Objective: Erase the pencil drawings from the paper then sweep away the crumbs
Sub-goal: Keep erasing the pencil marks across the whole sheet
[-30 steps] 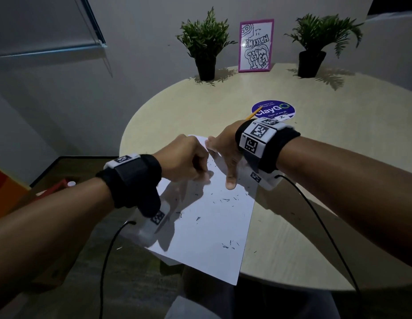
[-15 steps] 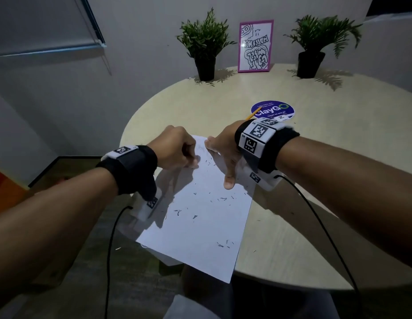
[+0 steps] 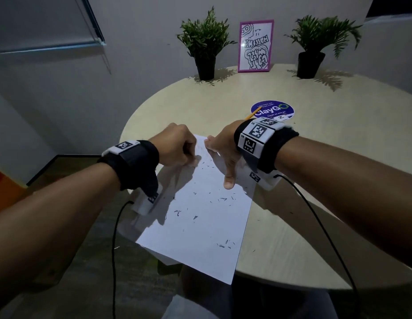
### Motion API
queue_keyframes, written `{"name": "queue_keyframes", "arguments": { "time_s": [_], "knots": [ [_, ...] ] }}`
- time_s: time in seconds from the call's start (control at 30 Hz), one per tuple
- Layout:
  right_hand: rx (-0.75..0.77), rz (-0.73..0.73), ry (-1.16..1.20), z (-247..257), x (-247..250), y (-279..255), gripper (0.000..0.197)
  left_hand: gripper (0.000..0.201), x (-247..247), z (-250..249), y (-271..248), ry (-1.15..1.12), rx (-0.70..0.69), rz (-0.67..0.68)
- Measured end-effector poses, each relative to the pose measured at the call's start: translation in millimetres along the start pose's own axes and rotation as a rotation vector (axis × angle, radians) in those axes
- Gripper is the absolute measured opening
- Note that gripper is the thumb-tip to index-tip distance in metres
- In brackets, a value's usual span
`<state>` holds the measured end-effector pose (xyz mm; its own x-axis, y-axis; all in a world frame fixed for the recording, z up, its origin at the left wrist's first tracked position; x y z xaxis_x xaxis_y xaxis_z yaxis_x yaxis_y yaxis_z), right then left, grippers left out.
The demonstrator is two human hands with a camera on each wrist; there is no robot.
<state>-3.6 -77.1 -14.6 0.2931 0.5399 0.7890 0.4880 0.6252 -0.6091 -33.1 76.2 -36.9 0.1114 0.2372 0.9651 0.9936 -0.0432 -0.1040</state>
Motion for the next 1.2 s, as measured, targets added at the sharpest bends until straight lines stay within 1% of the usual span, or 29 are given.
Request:
{"name": "queue_keyframes", "arguments": {
  "time_s": [0.07,0.13,0.2,0.27,0.3,0.37,0.43,0.5,0.53,0.6,0.67,0.77,0.93,1.0,1.03,1.1,1.2],
  "knots": [
    [0.007,0.015,0.01,-1.2,-0.2,1.0,0.113,0.021,6.7,8.9,7.0,0.028,0.056,-0.018],
    [0.004,0.012,0.006,-1.8,-0.6,1.4,0.108,0.017,10.0,9.5,8.9,0.062,0.073,-0.044],
    [0.005,0.0,0.003,-1.4,-0.3,0.5,0.106,0.015,9.1,4.0,4.4,0.04,0.043,0.01],
    [-0.003,0.005,-0.006,-1.0,-0.5,0.3,0.112,0.018,3.8,-2.2,-4.3,-0.027,-0.007,0.114],
    [-0.009,0.007,-0.01,-1.2,-0.2,0.5,0.115,0.02,1.1,-2.4,-6.9,-0.052,-0.022,0.133],
    [-0.008,0.013,-0.011,-1.4,0.1,0.8,0.118,0.021,0.7,3.9,-4.4,-0.047,-0.007,0.086],
    [-0.007,0.028,-0.001,-1.8,0.0,0.2,0.12,0.019,6.8,14.3,4.3,0.005,0.057,0.017],
    [-0.004,0.031,-0.004,-1.2,0.5,0.1,0.119,0.024,15.2,21.3,10.5,0.05,0.101,-0.023],
    [-0.005,0.034,-0.01,-1.4,0.4,0.5,0.118,0.026,17.4,21.2,11.5,0.063,0.104,-0.022],
    [0.006,0.031,-0.023,-3.1,0.2,0.7,0.117,0.023,16.0,13.2,8.8,0.054,0.073,0.02],
    [0.006,0.039,-0.043,-4.1,-0.1,-0.1,0.119,0.02,9.0,-0.2,2.1,0.018,0.01,0.068],
    [0.003,0.032,-0.025,-5.8,-2.9,0.3,0.115,0.021,-0.4,-8.4,-4.0,-0.033,-0.029,0.077],
    [0.021,0.038,-0.009,-18.1,-13.4,-6.7,0.138,0.019,-10.6,-12.9,-16.4,-0.145,-0.017,0.103],
    [0.028,0.057,0.009,-18.9,-14.2,-13.5,0.142,0.018,-14.0,-21.3,-19.3,-0.163,-0.034,0.098],
    [0.031,0.059,0.012,-19.0,-13.8,-17.2,0.14,0.017,-14.5,-25.4,-19.5,-0.16,-0.042,0.095],
    [0.036,0.018,0.03,-20.1,-11.3,-26.4,0.126,0.018,-14.9,-31.3,-17.6,-0.142,-0.047,0.092],
    [0.078,-0.116,0.12,-11.8,-8.7,-35.2,0.1,0.026,-14.6,-36.0,-14.7,-0.111,-0.041,0.076]
  ]
}}
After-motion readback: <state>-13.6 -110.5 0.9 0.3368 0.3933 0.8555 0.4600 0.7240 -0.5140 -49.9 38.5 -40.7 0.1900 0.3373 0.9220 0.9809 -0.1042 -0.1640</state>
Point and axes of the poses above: each hand's wrist, its own y-axis towards the middle knuckle, its own x-axis out of the back of the hand, z = x × y, the point moved 1 cm from there along y, towards the middle knuckle, and after that the axes turned 14 degrees about x, right-handed, at the moved point
